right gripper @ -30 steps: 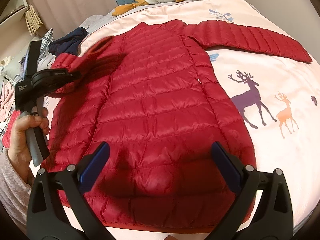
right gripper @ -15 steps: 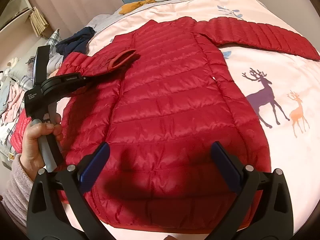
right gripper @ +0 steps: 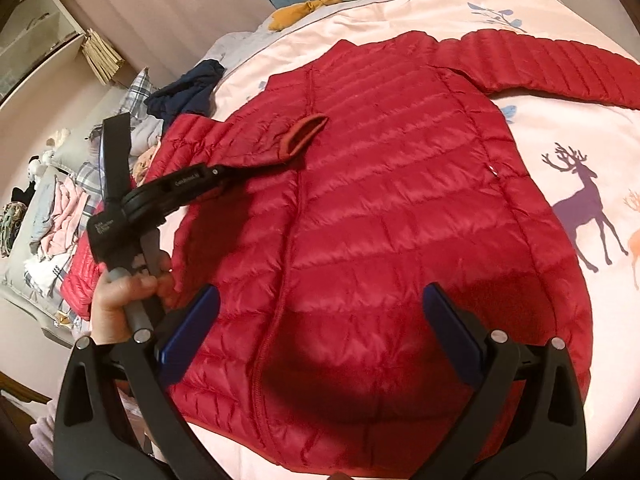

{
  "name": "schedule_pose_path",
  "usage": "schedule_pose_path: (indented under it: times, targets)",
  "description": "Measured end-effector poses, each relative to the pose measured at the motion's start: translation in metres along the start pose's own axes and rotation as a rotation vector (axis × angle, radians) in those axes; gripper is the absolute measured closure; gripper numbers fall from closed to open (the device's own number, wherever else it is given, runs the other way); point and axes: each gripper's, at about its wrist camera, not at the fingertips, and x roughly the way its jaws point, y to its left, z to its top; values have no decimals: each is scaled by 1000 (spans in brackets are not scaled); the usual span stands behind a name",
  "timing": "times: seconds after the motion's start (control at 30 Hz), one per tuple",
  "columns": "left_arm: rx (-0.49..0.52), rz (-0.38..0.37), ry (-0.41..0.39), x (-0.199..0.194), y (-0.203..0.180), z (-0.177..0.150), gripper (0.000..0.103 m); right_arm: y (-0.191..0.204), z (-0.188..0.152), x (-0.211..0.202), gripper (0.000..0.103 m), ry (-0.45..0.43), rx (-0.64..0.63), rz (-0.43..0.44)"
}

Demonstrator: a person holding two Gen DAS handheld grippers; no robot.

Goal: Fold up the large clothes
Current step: 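Open the left gripper, release the sleeve and withdraw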

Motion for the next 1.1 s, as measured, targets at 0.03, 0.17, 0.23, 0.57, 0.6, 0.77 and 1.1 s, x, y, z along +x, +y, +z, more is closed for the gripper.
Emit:
schedule_pose_path:
  times: [0.03,0.17,0.23,0.57,0.6,0.77,1.1]
  targets:
    - [0,0,0,0,0,0,76,1,0,0,2,2,0,4]
    - [3,-4,-1,0,0,0,75,0,1,3,2,13,8,15]
    - [5,-2,-4,0,0,0,75,0,2,3,2,15,13,18]
    - [11,6,-16,-3,-2,0,57,0,1,1,2,5,14,11]
    - [12,7,-17,-3,-2,1,57,0,1,1,2,5,14,12]
    - [11,7,-19,-4,-2,1,57,0,0,0,2,5,13,11]
    - [4,-9,-52,-17,-1,4,48,1,0,-1,2,4,15,11]
